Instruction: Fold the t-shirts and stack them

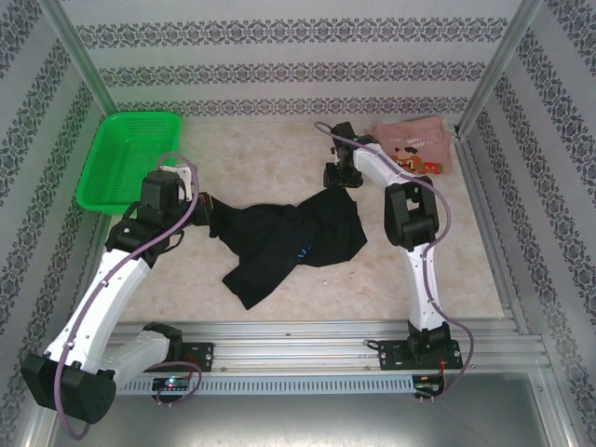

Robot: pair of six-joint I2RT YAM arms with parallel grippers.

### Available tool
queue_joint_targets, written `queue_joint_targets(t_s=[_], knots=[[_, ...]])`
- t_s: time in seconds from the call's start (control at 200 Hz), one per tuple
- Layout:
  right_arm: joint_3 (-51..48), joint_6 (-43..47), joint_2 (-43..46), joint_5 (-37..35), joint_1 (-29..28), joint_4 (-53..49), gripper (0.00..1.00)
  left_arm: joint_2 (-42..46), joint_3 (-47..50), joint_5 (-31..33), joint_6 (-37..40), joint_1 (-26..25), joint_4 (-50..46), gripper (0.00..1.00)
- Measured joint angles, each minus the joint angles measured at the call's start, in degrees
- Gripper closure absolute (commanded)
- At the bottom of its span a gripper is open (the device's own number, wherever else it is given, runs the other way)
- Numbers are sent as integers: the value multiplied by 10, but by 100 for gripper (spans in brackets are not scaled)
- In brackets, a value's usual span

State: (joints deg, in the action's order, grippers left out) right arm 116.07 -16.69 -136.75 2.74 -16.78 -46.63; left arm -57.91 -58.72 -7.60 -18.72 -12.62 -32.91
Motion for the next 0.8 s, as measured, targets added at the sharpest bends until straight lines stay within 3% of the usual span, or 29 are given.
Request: queue_joint_targets(t_s=[0.405, 0.799], knots=[[35, 0, -24, -62, -4, -21, 54, 7, 8, -6, 0, 0, 0, 100], [83, -4, -61, -69, -15, -32, 58, 15, 9, -8, 0, 0, -1, 100]])
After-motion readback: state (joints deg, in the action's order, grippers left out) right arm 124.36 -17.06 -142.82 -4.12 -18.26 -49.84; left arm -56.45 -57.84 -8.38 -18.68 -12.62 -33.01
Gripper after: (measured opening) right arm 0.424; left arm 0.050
